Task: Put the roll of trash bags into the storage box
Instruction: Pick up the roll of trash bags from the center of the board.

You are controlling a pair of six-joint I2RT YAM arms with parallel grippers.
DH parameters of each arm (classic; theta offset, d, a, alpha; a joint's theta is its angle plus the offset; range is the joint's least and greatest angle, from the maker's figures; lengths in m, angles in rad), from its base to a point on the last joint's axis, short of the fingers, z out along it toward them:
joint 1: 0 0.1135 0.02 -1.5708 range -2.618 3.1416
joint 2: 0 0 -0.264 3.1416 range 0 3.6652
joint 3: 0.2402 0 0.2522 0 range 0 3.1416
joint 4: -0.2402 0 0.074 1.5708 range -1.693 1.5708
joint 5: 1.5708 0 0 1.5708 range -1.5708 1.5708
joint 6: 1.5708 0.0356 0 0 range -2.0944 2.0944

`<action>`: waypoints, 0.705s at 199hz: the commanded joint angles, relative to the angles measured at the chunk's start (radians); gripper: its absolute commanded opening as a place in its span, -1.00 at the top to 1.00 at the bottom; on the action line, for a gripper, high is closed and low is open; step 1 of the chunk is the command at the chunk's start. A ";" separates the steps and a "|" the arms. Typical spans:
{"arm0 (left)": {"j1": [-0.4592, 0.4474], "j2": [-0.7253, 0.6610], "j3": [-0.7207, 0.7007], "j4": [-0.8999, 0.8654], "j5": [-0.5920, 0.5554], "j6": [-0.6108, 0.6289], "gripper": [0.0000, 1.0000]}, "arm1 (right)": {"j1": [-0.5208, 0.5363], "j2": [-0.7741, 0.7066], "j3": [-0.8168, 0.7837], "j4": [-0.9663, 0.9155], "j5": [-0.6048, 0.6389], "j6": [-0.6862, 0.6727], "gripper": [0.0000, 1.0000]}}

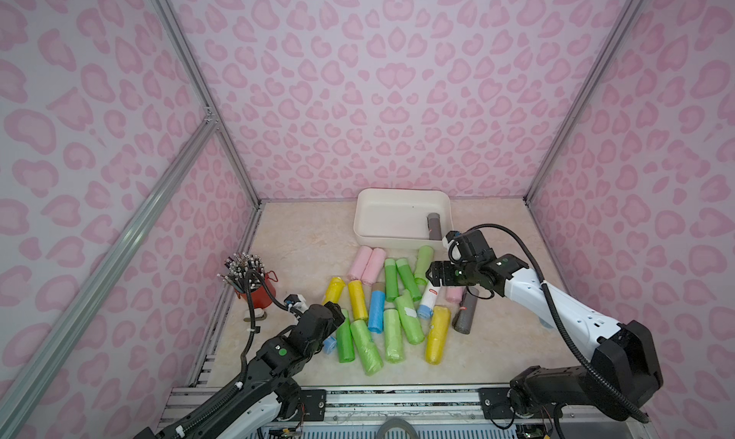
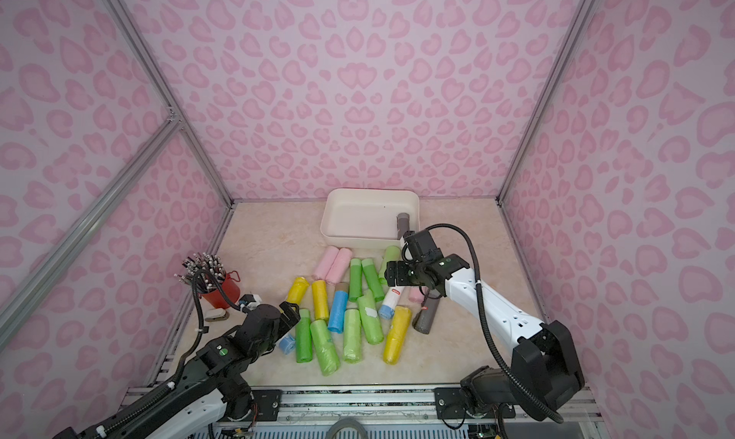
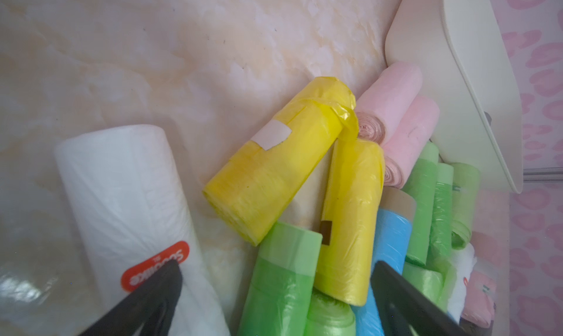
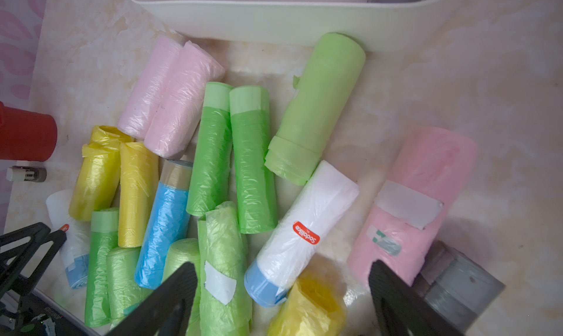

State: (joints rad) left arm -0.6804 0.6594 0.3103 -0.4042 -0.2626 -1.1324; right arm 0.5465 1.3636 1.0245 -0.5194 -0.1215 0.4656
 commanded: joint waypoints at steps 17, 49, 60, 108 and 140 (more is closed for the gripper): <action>0.004 -0.028 0.035 -0.194 -0.029 -0.049 -0.99 | 0.000 0.009 0.000 -0.007 0.007 -0.007 -0.80; 0.010 0.008 0.106 -0.253 -0.043 -0.037 -0.99 | -0.002 0.017 0.008 -0.014 0.002 -0.008 -0.80; 0.010 0.028 0.135 -0.285 -0.049 -0.037 -0.99 | -0.003 0.014 0.008 -0.017 0.002 -0.010 -0.80; 0.049 0.037 0.145 -0.321 -0.030 -0.026 -0.99 | -0.011 0.005 0.005 -0.025 0.008 -0.017 -0.80; 0.121 0.025 0.066 -0.244 0.059 0.005 -0.94 | -0.019 0.001 0.006 -0.031 0.002 -0.022 -0.80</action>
State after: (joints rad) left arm -0.5945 0.6914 0.4175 -0.6823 -0.2600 -1.1557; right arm 0.5316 1.3697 1.0264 -0.5312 -0.1143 0.4580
